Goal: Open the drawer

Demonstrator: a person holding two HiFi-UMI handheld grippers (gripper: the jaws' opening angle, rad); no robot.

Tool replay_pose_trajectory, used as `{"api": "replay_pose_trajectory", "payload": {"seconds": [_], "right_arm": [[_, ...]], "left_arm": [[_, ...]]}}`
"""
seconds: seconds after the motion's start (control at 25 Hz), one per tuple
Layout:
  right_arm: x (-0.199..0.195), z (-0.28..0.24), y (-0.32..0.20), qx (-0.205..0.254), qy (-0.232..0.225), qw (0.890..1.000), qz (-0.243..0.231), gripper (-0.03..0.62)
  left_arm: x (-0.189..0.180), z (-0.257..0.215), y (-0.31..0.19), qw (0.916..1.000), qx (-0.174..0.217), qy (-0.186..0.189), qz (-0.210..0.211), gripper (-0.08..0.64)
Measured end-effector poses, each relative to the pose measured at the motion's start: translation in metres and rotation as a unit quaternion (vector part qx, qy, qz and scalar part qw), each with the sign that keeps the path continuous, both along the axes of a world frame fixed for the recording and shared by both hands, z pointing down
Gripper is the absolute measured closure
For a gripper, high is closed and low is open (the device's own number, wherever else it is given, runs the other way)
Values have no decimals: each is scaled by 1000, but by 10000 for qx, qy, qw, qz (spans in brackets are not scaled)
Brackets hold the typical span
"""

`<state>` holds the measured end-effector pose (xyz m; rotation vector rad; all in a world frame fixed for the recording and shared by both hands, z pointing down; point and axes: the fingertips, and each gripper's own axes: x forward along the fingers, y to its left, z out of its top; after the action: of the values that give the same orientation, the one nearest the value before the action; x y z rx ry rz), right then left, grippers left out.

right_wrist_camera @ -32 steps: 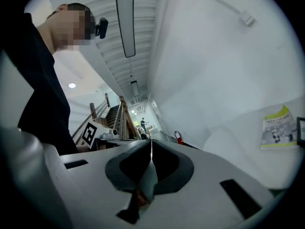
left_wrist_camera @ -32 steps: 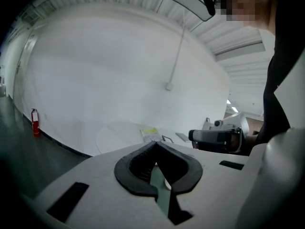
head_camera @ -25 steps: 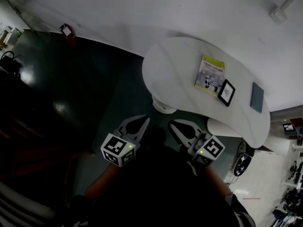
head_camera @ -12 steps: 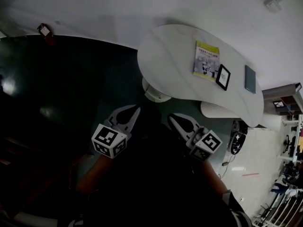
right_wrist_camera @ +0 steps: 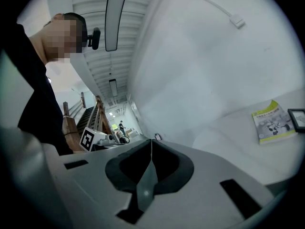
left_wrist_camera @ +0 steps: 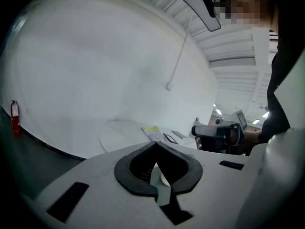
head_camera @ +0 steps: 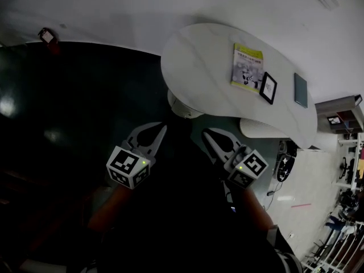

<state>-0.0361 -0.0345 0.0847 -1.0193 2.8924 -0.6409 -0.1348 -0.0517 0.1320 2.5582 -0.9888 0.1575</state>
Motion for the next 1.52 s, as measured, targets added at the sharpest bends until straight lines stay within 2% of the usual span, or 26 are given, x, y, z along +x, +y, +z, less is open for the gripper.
{"api": "replay_pose_trajectory", "payload": {"seconds": [0.12, 0.24, 0.36, 0.48, 0.6, 0.88, 1.16, 1.32, 1.52], "right_arm": [[-4, 26, 9, -187, 184, 9996, -131, 575], [-9, 78, 22, -710, 446, 9959, -345, 575], [-14, 124, 24, -1284, 442, 9887, -632, 575], [-16, 159, 14, -1528, 409, 9838, -848, 575], [-13, 180, -7, -1243, 339, 9880, -856, 575], [26, 236, -19, -581, 169, 9972, -449, 574], [69, 319, -36, -116, 594, 9982, -6, 574], [76, 353, -52, 156, 851, 9961, -161, 574], [79, 378, -70, 262, 921, 9953, -123, 574]], "left_arm": [[14, 26, 8, 9989, -167, -105, 421, 552], [24, 61, 11, 9968, -432, -144, 662, 552], [30, 91, 3, 9963, -620, -121, 588, 552], [30, 112, -4, 9971, -667, -29, 372, 552], [29, 138, -12, 9974, -699, -62, 191, 552], [61, 205, -14, 9959, -472, -653, 416, 552], [95, 277, -21, 9936, -162, -864, 707, 552], [120, 312, -41, 9928, -93, -833, 859, 551], [140, 337, -64, 9889, 367, -900, 1120, 551]]}}
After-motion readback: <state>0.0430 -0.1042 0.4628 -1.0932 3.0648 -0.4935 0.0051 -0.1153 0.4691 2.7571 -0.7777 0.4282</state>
